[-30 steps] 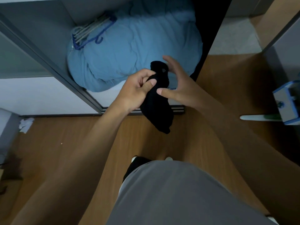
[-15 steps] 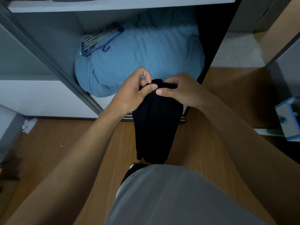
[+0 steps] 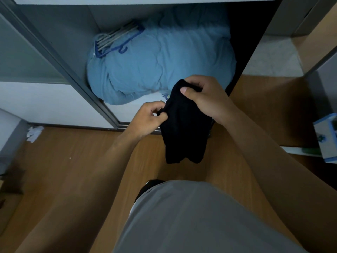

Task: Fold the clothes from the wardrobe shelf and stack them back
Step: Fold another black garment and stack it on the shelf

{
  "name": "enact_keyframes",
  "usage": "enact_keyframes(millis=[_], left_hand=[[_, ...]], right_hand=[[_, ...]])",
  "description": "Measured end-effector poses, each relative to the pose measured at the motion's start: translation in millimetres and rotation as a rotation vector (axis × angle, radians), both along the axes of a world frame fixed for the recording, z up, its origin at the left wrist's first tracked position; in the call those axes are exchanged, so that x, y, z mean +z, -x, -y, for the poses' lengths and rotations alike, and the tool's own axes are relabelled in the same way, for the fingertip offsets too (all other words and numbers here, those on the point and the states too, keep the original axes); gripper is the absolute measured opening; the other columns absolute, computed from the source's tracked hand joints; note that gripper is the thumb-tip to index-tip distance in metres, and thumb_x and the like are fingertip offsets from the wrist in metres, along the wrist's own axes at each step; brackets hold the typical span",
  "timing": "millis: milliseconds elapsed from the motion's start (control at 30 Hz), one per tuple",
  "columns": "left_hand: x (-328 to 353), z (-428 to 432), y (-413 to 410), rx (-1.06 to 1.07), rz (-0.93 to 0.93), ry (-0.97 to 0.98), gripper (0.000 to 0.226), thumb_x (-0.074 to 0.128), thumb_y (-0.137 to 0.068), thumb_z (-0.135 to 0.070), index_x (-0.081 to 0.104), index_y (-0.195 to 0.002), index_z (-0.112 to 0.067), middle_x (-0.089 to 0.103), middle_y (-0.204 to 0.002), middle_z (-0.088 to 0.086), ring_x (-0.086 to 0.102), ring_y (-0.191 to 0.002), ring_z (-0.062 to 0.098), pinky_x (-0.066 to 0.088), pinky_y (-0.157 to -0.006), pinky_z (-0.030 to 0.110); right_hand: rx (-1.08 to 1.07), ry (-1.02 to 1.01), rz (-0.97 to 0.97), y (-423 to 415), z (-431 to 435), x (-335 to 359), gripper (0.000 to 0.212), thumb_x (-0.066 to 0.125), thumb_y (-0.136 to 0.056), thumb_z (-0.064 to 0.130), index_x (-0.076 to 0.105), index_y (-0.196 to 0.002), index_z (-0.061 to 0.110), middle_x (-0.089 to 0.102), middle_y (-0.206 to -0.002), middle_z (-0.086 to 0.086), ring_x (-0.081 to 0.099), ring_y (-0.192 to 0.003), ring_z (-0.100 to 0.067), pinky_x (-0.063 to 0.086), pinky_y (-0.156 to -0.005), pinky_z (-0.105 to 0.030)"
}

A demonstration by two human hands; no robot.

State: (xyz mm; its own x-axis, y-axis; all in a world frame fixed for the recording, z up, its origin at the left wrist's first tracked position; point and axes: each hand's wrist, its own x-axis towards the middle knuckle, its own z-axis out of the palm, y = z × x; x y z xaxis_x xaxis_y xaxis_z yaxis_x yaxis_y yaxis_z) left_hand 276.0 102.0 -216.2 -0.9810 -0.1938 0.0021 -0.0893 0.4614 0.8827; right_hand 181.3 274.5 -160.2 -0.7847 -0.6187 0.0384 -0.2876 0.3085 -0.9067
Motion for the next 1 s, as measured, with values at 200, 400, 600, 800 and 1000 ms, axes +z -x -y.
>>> enact_keyframes(millis=[200, 400, 600, 800, 1000], left_hand=[[3.4, 9.8, 17.2, 0.094, 0.024, -0.039, 0.018, 0.054, -0.083, 0.007, 0.046, -0.068, 0.015, 0.041, -0.064, 0.011, 0.037, -0.062, 0.019, 0.026, -0.057, 0.031], [15.3, 22.4, 30.0, 0.137, 0.008, -0.091, 0.016, 0.055, -0.082, 0.007, 0.059, -0.067, 0.003, 0.047, -0.061, 0.005, 0.041, -0.057, 0.009, 0.031, -0.053, 0.026], [28.4, 56.5, 27.4, 0.102, 0.005, -0.071, 0.017, 0.056, -0.082, 0.006, 0.065, -0.069, -0.001, 0.056, -0.064, 0.005, 0.048, -0.059, 0.008, 0.037, -0.055, 0.021], [32.8, 96.7, 12.8, 0.084, 0.003, -0.029, 0.019, 0.059, -0.080, 0.004, 0.073, -0.077, -0.007, 0.066, -0.069, -0.005, 0.056, -0.061, -0.005, 0.042, -0.063, 0.008], [21.8, 137.6, -3.9, -0.041, 0.023, 0.049, 0.010, 0.058, -0.077, -0.007, 0.067, -0.072, -0.007, 0.063, -0.083, 0.011, 0.057, -0.083, 0.009, 0.042, -0.080, 0.022]], right_hand=[[0.060, -0.310, -0.082, 16.4, 3.3, -2.5, 0.017, 0.055, -0.080, 0.003, 0.063, -0.086, 0.016, 0.060, -0.074, 0.007, 0.054, -0.066, 0.004, 0.037, -0.061, -0.014], [0.164, -0.182, -0.208, 11.1, 25.0, 7.4, 0.053, 0.039, -0.068, -0.010, 0.073, -0.097, 0.018, 0.073, -0.097, 0.000, 0.065, -0.094, -0.015, 0.050, -0.087, -0.034], [0.168, -0.403, -0.427, 10.8, 53.2, 10.8, 0.022, 0.065, -0.090, 0.037, 0.074, -0.108, 0.028, 0.072, -0.105, 0.012, 0.062, -0.101, -0.009, 0.046, -0.088, -0.029], [0.362, -0.590, -0.423, 5.5, 97.5, 29.8, 0.024, 0.061, -0.092, 0.046, 0.075, -0.094, 0.027, 0.069, -0.092, 0.009, 0.061, -0.089, -0.011, 0.047, -0.079, -0.034], [0.271, -0.571, -0.527, -10.8, 142.7, 42.9, 0.027, 0.062, -0.087, 0.030, 0.065, -0.076, 0.005, 0.064, -0.077, -0.010, 0.059, -0.077, -0.026, 0.048, -0.074, -0.045]])
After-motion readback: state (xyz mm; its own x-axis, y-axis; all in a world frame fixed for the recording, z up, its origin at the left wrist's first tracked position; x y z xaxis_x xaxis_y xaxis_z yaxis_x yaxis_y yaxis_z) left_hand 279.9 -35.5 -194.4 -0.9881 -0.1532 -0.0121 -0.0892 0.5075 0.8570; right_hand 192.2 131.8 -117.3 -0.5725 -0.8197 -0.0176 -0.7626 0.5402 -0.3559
